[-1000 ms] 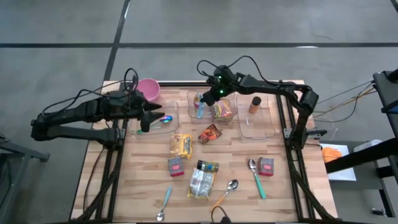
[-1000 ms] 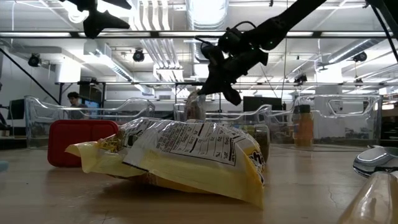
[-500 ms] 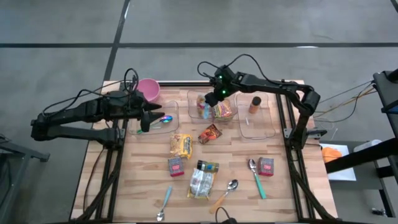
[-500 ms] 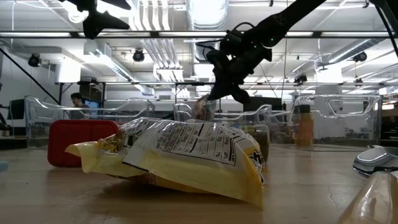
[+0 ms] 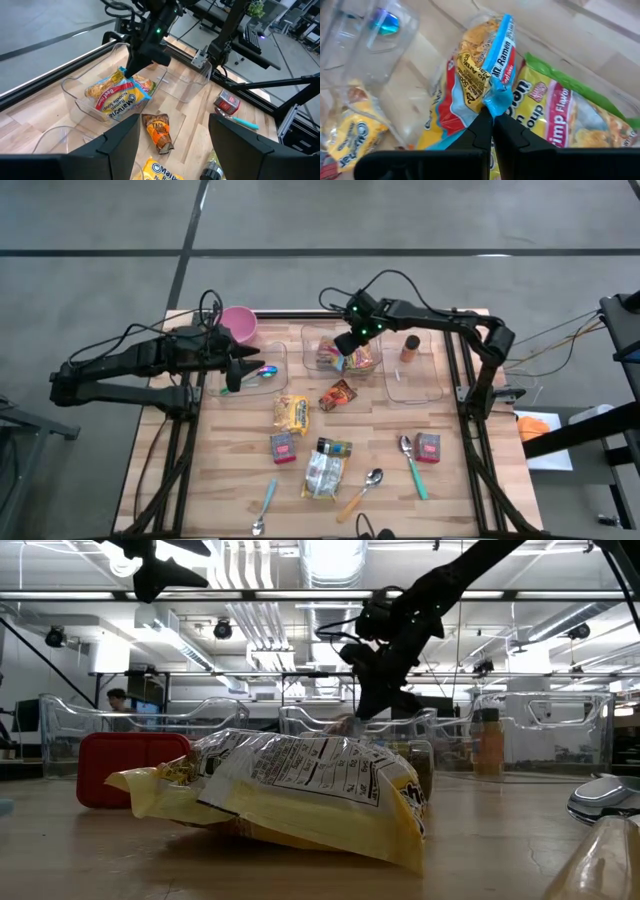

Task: Pick & Place Food Item
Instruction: Put the blue noodle pack into the middle transparent bin

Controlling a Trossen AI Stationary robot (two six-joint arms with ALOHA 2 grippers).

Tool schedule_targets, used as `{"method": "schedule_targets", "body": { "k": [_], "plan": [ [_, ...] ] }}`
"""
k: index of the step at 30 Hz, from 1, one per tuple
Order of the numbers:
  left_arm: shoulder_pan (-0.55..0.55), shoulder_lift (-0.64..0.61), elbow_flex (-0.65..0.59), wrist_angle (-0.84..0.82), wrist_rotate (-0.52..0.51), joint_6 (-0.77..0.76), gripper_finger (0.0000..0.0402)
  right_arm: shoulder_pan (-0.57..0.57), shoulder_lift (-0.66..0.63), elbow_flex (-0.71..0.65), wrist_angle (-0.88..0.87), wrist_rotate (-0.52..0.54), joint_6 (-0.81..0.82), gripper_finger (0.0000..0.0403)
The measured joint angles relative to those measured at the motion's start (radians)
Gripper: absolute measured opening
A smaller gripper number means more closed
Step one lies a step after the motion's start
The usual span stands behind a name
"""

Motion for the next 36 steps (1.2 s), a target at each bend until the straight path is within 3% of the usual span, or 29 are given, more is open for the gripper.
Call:
{"method": "schedule_targets", "body": {
  "k": [24,36],
  "plan": [
    [0.0,0.0,0.0,-0.001,0.0,0.0,0.0242,0.002,0.026,0.0,-0.011,0.056,-0.059,0.001],
    [0.0,0.0,0.0,-0.002,-0.001,0.0,0.0242,0.012,0.028,0.006,-0.015,0.057,-0.109,0.0118]
  ]
}}
